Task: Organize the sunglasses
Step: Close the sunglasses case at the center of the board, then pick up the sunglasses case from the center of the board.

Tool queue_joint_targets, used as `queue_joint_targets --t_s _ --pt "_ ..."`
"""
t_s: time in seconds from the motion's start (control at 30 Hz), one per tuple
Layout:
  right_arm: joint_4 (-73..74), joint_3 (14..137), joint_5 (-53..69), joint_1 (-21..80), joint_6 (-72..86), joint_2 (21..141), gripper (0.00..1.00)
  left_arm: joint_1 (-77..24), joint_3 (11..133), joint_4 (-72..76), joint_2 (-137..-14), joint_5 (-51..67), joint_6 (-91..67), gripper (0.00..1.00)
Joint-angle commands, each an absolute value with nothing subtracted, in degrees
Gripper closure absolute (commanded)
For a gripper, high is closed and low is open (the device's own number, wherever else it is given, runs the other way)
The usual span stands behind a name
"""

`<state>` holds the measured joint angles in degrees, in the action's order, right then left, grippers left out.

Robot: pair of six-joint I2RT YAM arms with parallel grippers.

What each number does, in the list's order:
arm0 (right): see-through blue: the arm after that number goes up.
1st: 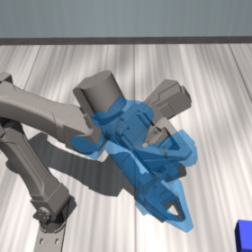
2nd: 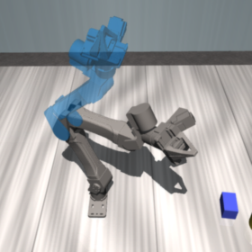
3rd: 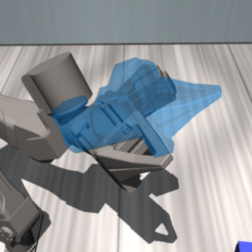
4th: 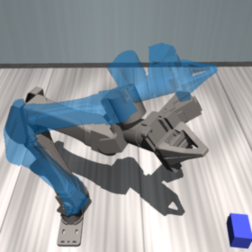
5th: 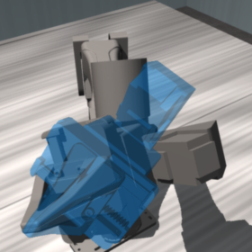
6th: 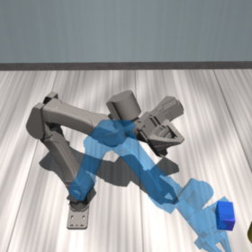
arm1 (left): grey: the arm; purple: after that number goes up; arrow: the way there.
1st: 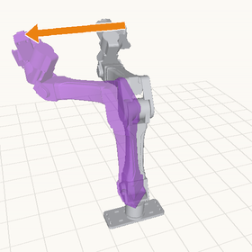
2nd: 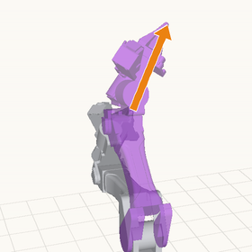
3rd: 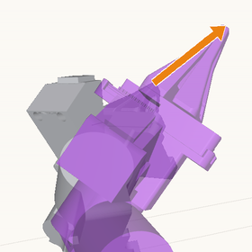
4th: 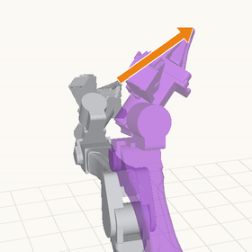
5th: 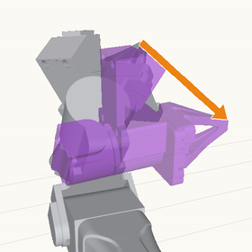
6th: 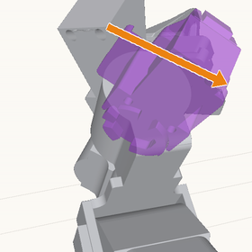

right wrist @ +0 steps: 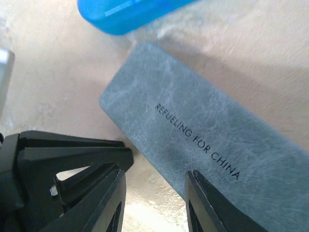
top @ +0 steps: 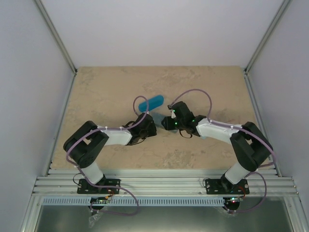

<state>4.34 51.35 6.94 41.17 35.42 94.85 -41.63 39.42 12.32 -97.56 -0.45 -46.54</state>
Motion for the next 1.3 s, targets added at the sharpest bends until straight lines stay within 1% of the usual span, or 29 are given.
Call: queue_joint_targets --t_s 0.0,0.03,0.07,0.17,0.23,0.3,0.4,0.47,0.53,0.63,0.73,0.87,1.03,1.27 --pt "6.0 53.3 0.8 40.7 30.8 90.0 0.63 -41.5 38.6 5.0 -91.8 -7.0 -45.6 0.83" --pt "6.3 53.6 -0.7 40.5 28.9 90.0 0.60 -41.3 38.9 3.5 -90.2 -8.4 -45.1 0.81" --pt "6.4 53.9 -1.4 40.4 26.1 90.5 0.55 -40.9 39.1 2.2 -88.7 -9.5 -44.8 0.78" --pt "5.8 54.4 -0.3 40.3 19.1 92.9 0.32 -38.4 39.1 0.3 -83.9 -10.4 -43.7 0.66" --pt "6.3 55.0 -0.1 40.3 15.6 95.1 0.20 -36.1 38.9 -1.1 -80.8 -9.0 -42.6 0.59" --pt "6.9 56.0 -0.1 40.3 12.8 97.2 0.12 -33.6 39.1 -2.2 -77.8 -7.7 -41.4 0.53" --pt "7.8 57.4 2.3 40.3 9.4 99.4 0.03 -31.0 39.8 -4.0 -75.1 -6.5 -39.6 0.44" --pt "9.0 58.1 4.4 40.3 6.9 100.5 0.02 -29.9 40.9 -5.4 -74.0 -5.6 -38.3 0.38" --pt "10.1 58.2 7.7 40.3 4.7 101.2 0.02 -28.8 42.4 -7.3 -73.7 -4.0 -36.5 0.34" --pt "12.7 58.4 12.1 40.3 2.8 102.5 0.02 -27.7 44.7 -9.9 -73.9 -1.3 -34.6 0.32" --pt "15.5 58.1 12.7 40.5 2.9 103.8 0.03 -27.1 46.4 -11.6 -73.8 0.9 -34.4 0.32" --pt "19.5 58.0 7.9 42.5 3.8 104.6 0.04 -26.5 49.8 -14.1 -73.3 3.1 -33.9 0.31" --pt "21.9 59.1 -2.0 44.4 7.2 105.7 0.03 -26.4 53.3 -16.6 -74.1 3.0 -34.3 0.30" --pt "20.6 60.2 -6.7 44.6 9.6 103.9 0.03 -26.3 52.5 -17.1 -71.9 0.2 -35.6 0.30"
